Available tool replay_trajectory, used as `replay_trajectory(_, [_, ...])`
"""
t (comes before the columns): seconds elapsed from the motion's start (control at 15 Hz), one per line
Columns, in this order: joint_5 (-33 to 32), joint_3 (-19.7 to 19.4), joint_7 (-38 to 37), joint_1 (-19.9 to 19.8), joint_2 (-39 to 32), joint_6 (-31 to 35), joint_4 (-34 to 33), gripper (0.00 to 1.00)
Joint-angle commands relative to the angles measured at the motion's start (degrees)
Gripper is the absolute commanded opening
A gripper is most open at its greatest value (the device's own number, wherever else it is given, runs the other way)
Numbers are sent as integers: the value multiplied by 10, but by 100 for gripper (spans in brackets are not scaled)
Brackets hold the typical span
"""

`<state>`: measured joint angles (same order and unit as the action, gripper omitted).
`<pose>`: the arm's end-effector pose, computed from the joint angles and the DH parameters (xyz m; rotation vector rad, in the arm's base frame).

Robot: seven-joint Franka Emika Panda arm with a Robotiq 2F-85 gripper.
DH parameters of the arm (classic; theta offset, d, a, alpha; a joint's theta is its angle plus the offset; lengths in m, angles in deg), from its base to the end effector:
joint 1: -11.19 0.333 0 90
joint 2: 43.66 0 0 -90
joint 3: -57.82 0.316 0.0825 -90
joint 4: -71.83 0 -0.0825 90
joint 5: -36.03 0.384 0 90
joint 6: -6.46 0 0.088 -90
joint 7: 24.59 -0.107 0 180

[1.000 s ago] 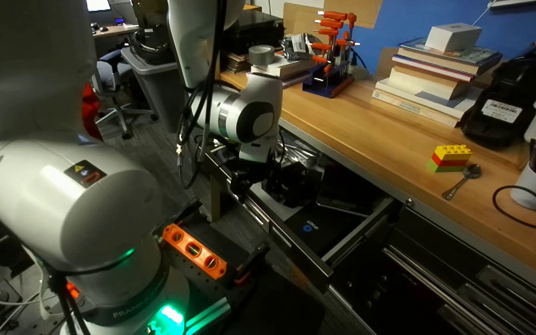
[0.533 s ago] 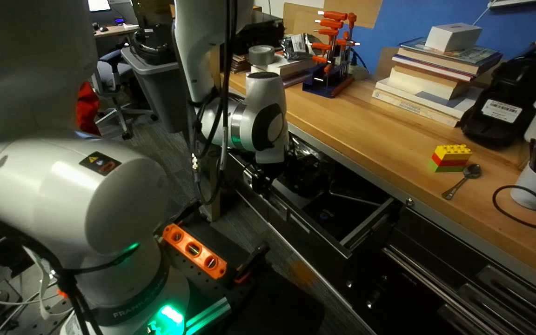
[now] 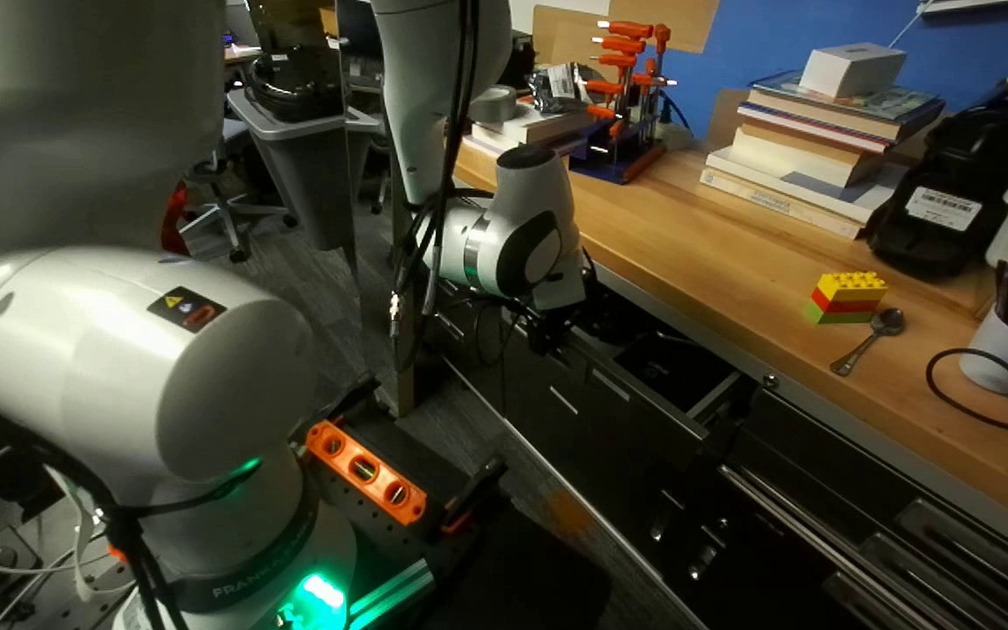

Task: Pick up the black objects from the countertop, put them in the drawer and close the drawer.

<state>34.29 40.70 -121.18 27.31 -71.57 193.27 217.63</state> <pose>0.4591 -0.0185 0.1267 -2.0810 2.1914 -0.4027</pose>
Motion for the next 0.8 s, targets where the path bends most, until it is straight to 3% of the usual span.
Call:
replay_trajectory(0.0, [74, -17, 80, 26, -11, -25, -43, 100])
replay_trajectory(0.27, [106, -151, 84, 174, 4, -113, -56, 100])
replay_trajectory(0.6, [5, -293, -21, 330, 30, -299, -78, 100])
replay_trajectory(0.73, [-49, -305, -68, 351, 58, -374, -87, 100])
